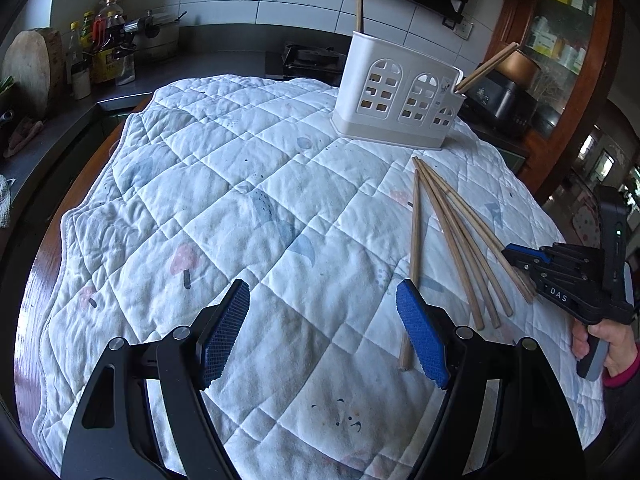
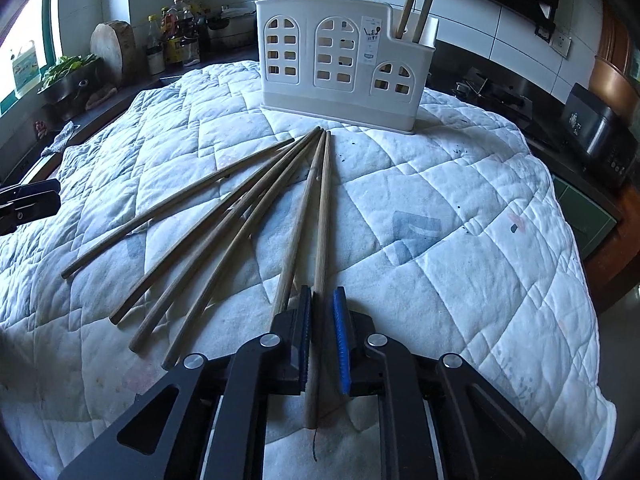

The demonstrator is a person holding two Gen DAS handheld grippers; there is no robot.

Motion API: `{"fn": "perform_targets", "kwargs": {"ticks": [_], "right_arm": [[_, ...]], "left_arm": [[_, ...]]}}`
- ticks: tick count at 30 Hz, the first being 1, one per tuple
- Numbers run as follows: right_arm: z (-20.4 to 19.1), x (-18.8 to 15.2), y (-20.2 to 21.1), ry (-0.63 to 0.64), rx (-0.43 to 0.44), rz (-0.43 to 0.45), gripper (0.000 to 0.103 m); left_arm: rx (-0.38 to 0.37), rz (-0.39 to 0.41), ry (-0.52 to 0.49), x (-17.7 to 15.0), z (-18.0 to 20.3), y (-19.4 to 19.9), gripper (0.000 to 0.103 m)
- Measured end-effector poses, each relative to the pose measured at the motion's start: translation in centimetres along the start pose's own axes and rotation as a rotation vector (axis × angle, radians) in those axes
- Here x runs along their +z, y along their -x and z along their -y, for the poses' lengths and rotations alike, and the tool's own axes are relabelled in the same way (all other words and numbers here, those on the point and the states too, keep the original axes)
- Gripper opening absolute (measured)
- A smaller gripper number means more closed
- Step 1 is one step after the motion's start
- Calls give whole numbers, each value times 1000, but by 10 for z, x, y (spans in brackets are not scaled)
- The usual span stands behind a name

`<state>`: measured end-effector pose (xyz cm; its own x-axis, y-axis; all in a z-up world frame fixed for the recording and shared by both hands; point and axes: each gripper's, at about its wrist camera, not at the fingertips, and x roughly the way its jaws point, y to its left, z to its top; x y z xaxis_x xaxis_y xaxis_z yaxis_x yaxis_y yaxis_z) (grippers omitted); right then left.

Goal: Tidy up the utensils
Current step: 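Close the left tool on a wooden chopstick while the right tool grasps another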

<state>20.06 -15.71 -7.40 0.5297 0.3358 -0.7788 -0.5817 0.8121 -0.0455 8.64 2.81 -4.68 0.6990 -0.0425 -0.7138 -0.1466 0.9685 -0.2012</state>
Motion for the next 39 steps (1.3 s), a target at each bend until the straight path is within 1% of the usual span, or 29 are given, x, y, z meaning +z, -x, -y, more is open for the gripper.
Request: {"fn": "perform_targets", "kwargs": {"ticks": [7, 8, 12, 15, 16, 17, 18, 19, 21, 23, 25, 27, 30, 32, 37, 39], "right_arm": [[12, -7, 4, -60, -15, 2, 7], [12, -7, 5, -64, -18, 3, 7], [13, -9, 6, -69, -19, 2, 7], [13, -9, 6, -71, -20, 3, 7], [13, -9, 6, -71, -19, 3, 7], [13, -9, 6, -73, -17, 3, 7], [14, -9, 6, -75, -15, 3, 7], [14, -9, 6, -78, -13, 4, 7], [15, -9, 5, -82, -9, 4, 7], [15, -9, 5, -84, -7, 4, 8], [15, -9, 6, -84, -6, 4, 8], [15, -9, 6, -86, -6, 4, 9], [14, -9, 7, -87, -7, 4, 10], [15, -10, 7, -85, -8, 4, 10], [14, -11, 8, -86, -9, 2, 10], [14, -12, 9, -89, -7, 1, 10]], "left_arm": [[-52, -10, -71, -7, 25, -5, 76], [-54, -14, -84, -8, 29, -7, 74], [-86, -23, -125, -8, 44, -13, 73], [-99, -14, -161, -5, 54, -16, 73], [-96, -13, -172, -4, 56, -18, 70], [-97, -16, -183, -3, 59, -20, 63], [-106, -25, -187, -2, 60, -23, 59], [-111, -33, -187, 0, 61, -26, 53], [-122, -47, -188, 1, 62, -33, 48], [-133, -58, -190, 2, 63, -37, 37], [-137, -67, -191, 1, 64, -40, 34], [-137, -77, -191, 1, 64, -43, 30], [-140, -95, -170, 1, 61, -49, 29], [-150, -106, -165, 1, 60, -51, 22], [-136, -123, -179, 2, 63, -57, 15], [-126, -125, -181, 4, 63, -59, 11]]}}
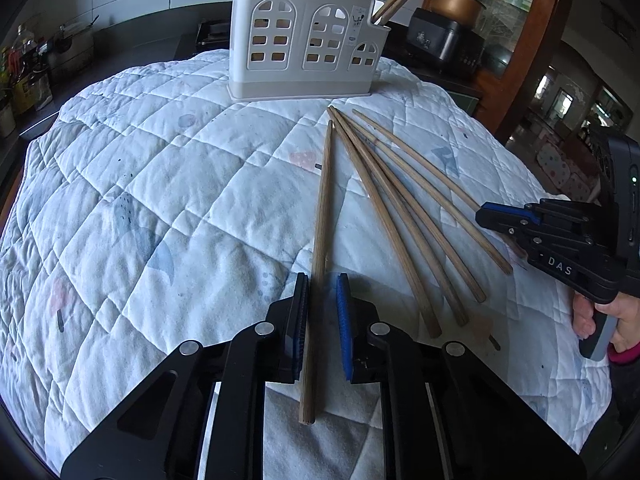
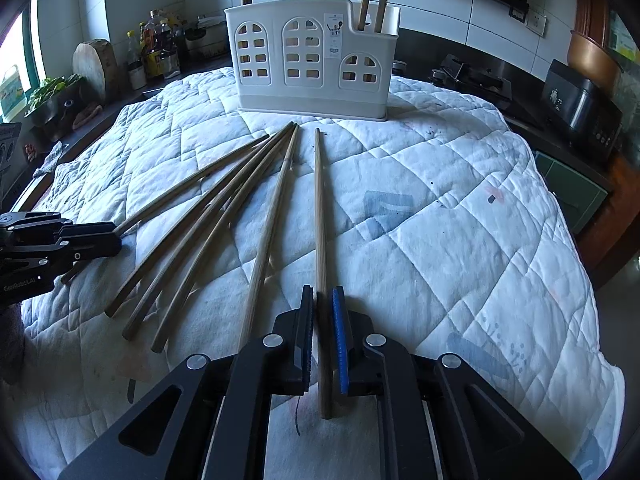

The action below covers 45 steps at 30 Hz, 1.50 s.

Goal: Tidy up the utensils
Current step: 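Close the left tool on a wooden chopstick while the right tool grasps another, then lift the chopstick in the left tool over the caddy while the right tool does likewise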

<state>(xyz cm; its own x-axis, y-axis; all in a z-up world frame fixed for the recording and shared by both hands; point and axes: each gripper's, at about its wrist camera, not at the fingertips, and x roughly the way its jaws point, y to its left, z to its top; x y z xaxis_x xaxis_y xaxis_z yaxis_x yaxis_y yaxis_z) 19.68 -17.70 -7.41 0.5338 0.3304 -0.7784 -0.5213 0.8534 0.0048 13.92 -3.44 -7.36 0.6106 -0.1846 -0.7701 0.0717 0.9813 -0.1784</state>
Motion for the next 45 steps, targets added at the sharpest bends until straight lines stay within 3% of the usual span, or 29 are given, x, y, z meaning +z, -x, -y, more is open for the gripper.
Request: {"fn": "perform_targets", "kwargs": {"ticks": [13, 21, 29, 38, 45], "right_arm": [[-4, -9, 8, 4, -9, 6, 7], [-12, -1, 40, 13, -16, 107, 7], [-18, 43, 78, -6, 12, 260, 7], [-7, 111, 99, 3, 27, 292, 7], [1, 169, 135, 43, 26, 311, 7]], "left_arm": [[14, 37, 4, 4, -1, 11, 5], [13, 124, 13, 13, -3, 41, 5], [-1, 212, -6, 32, 0, 68, 5], [-50, 239, 25, 77, -18, 85, 5], [-36, 286, -23, 121, -18, 106, 5]]}}
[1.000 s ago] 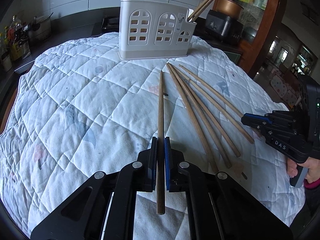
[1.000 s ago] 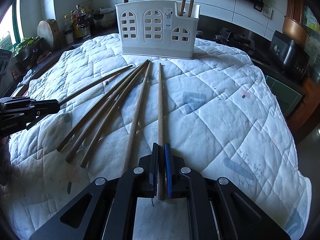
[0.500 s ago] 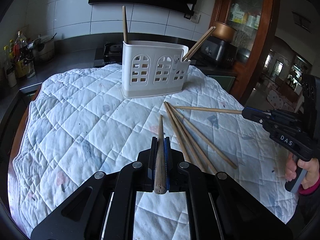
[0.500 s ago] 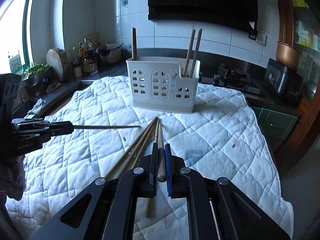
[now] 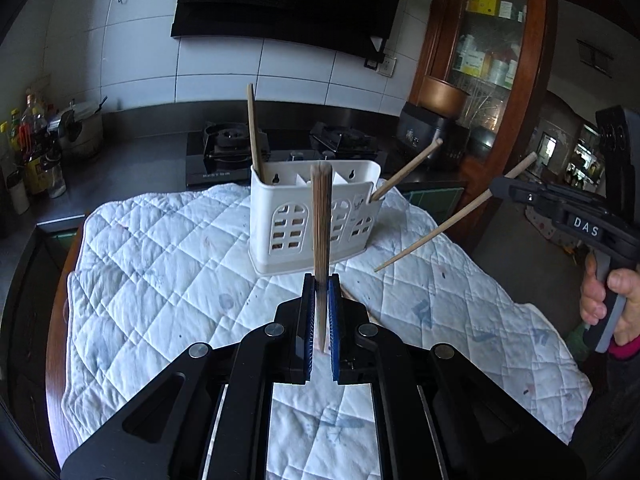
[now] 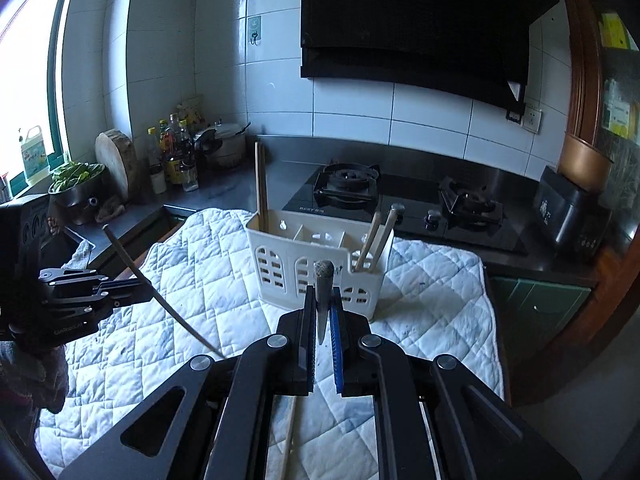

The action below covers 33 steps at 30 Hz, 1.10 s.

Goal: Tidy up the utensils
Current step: 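Lift the chopstick in the left tool over the caddy while the right tool does likewise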

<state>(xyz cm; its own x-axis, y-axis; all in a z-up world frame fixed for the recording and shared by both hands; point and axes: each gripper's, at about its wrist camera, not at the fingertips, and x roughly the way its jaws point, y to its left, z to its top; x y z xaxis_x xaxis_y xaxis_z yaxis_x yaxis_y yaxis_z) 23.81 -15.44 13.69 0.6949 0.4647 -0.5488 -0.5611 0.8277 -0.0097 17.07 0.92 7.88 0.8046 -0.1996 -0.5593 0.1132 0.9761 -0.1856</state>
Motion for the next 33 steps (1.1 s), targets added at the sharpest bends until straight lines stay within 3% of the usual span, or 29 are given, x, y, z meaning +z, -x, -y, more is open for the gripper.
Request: {"fn": "perform_targets", "kwargs": {"ticks": [4, 10, 19, 24, 33], "right_arm": [[6, 37, 11, 5, 21, 15, 7], [22, 83, 22, -21, 12, 59, 7], [38, 104, -8, -31, -72, 25, 7], [48, 97, -28, -45, -71, -15, 7], [50, 84, -59, -37, -72, -77, 7]], "left_arm": [[-1, 19, -18, 28, 4, 4, 5], [17, 119, -72, 83, 14, 23, 5], [99, 262, -120, 151, 27, 21, 5], [158, 257, -130, 161, 27, -9, 5], [152, 176, -43, 149, -4, -55, 5]]}}
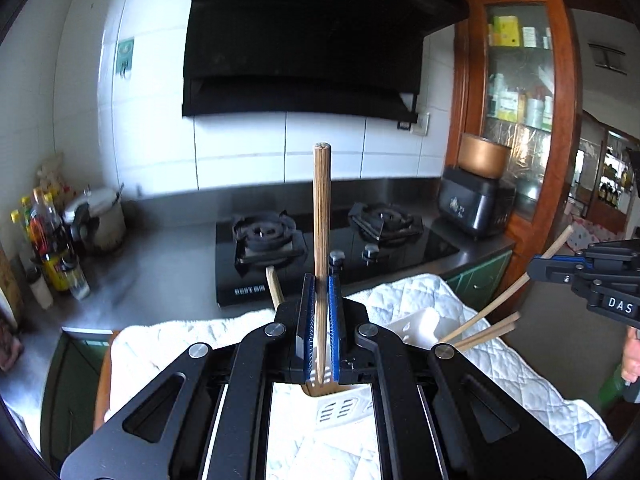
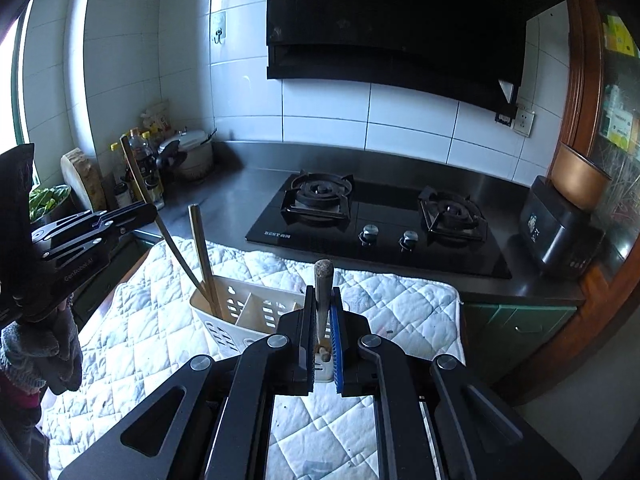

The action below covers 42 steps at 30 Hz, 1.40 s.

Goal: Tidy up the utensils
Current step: 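Lift the chopstick in the left tool over the caddy while the right tool does likewise, then open the left tool to drop its chopstick into the caddy while the right tool releases too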

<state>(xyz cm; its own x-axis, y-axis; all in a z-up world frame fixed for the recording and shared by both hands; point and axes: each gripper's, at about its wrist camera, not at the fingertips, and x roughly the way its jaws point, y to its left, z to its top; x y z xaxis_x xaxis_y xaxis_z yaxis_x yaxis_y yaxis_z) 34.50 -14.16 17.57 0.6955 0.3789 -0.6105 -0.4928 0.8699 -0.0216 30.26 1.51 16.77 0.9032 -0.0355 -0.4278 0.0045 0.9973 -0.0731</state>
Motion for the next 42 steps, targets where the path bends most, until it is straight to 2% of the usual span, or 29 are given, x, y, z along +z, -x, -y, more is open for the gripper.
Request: {"fn": "perform_targets", "kwargs": {"ticks": [8, 17, 19, 20, 23, 28, 30, 32, 37, 38, 39, 40, 41, 42], "right_arm": [[3, -7, -25, -2, -12, -42, 7], [10, -14, -31, -28, -23, -49, 9], [12, -15, -29, -32, -29, -36, 15], [12, -15, -26, -33, -32, -27, 22], [15, -16, -14, -47, -29, 0, 24], [16, -27, 16, -52, -32, 52, 34], [15, -37, 30, -54, -28, 70, 36], [12, -49, 42, -50, -35, 85, 46], [2, -91, 64, -45, -27, 96, 55], [0, -100, 66, -51, -19, 95, 56], [-1, -109, 68, -57, -9, 90, 57], [-4, -118, 68, -63, -1, 86, 57], [-6, -128, 68, -68, 6, 81, 58], [-9, -139, 68, -72, 12, 73, 59]], "left_arm": [[-15, -54, 9, -17, -6, -21, 5], [-21, -66, 9, -21, -6, -24, 9], [-25, -62, 11, -20, -6, -21, 9], [-27, -59, 12, -19, -6, -19, 9], [-29, -43, 9, -17, -3, -7, 9], [-46, -17, 6, -21, 0, 22, 9], [-53, -9, 7, -26, 0, 36, 10], [-65, -8, 11, -34, 1, 50, 10], [-99, -23, 40, -68, 1, 79, 10], [-106, -33, 46, -75, 1, 83, 14], [-109, -42, 52, -84, 1, 87, 23], [-108, -48, 59, -94, 2, 91, 51], [-108, -48, 61, -105, 4, 96, 59], [-114, -51, 54, -115, 6, 100, 59]]}}
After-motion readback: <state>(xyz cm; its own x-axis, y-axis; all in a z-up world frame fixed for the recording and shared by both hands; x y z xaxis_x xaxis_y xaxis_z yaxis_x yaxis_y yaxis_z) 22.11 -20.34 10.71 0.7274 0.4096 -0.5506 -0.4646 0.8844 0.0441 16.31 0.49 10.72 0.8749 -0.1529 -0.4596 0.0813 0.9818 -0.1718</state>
